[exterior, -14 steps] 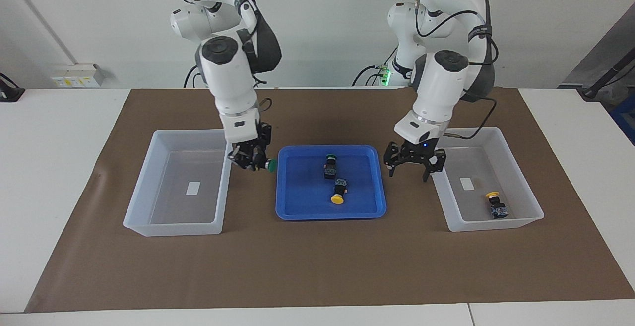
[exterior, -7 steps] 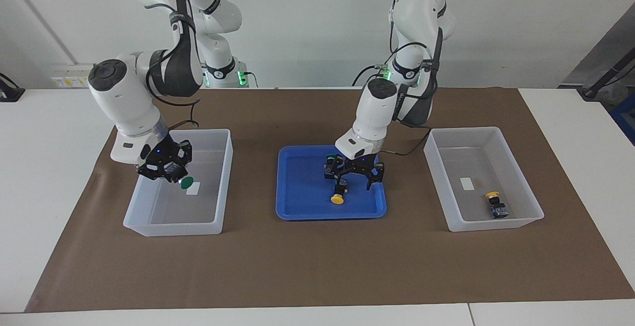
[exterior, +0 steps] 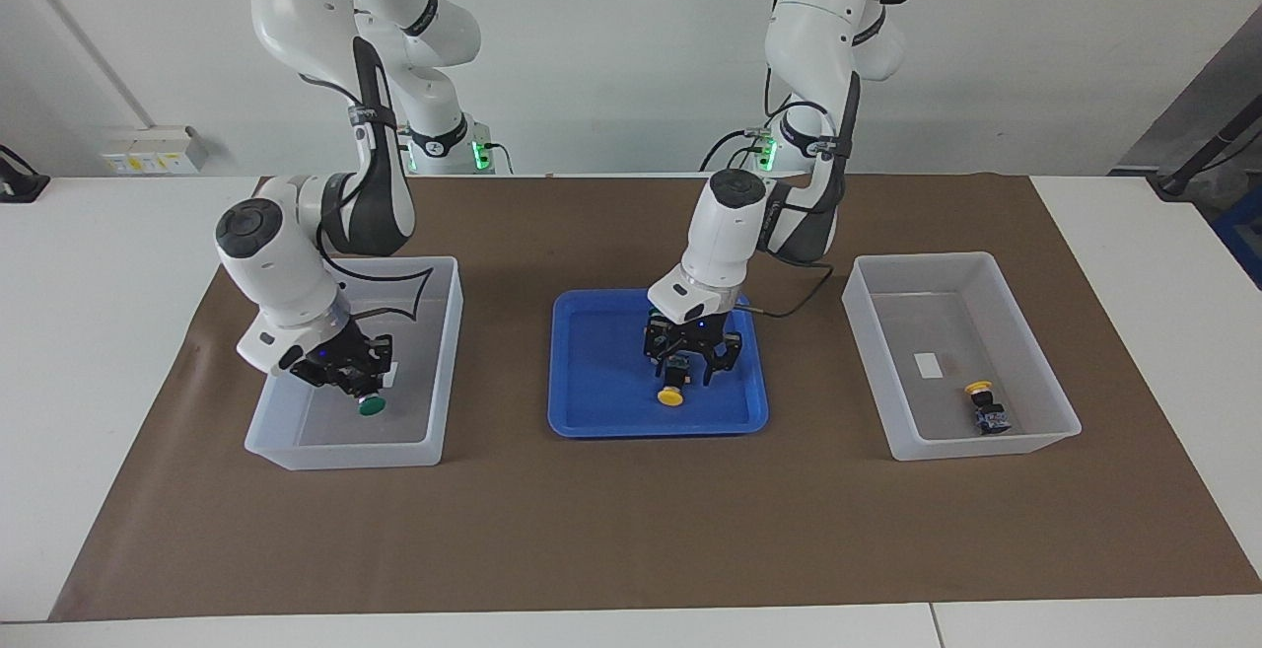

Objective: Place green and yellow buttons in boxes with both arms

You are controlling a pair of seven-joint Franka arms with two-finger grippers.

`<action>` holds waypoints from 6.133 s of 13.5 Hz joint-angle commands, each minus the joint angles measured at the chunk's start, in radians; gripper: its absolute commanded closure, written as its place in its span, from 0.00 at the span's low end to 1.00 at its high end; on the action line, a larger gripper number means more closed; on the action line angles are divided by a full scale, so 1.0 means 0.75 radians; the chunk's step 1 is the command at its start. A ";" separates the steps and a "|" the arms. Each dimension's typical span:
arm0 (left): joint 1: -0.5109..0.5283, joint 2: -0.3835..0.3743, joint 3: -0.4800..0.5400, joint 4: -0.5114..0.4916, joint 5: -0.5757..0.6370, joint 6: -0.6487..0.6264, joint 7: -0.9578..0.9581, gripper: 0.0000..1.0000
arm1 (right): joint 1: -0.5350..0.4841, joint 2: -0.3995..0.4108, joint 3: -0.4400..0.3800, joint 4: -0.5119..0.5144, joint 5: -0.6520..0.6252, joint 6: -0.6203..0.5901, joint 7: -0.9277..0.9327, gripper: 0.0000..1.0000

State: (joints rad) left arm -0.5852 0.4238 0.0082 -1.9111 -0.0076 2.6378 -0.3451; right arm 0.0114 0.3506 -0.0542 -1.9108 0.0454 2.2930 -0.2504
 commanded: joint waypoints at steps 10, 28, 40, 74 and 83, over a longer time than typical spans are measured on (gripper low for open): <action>0.289 -0.342 0.036 -0.002 -0.006 -0.318 0.000 1.00 | 0.101 -0.240 0.033 0.087 0.005 -0.279 0.278 0.00; 0.770 -0.199 0.030 -0.160 -0.008 -0.036 0.511 0.66 | 0.866 0.148 0.035 0.226 -0.009 0.176 1.469 0.00; 0.713 -0.554 0.036 -0.223 -0.010 -0.377 0.581 0.00 | 0.814 0.073 0.011 0.247 -0.032 0.042 1.416 1.00; 0.662 -0.635 0.036 0.292 -0.004 -1.261 0.515 0.00 | 0.079 -0.373 0.013 0.065 -0.032 -0.351 0.319 0.00; 0.664 -0.635 0.036 0.292 -0.004 -1.261 0.515 0.00 | -0.040 -0.490 -0.026 0.406 -0.032 -0.954 0.387 0.00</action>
State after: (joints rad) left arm -0.0867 -0.0274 0.0336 -1.6687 -0.0076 1.6981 0.0471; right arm -0.0128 -0.0285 -0.0813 -1.6742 0.0323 1.6600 0.0189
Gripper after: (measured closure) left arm 0.000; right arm 0.000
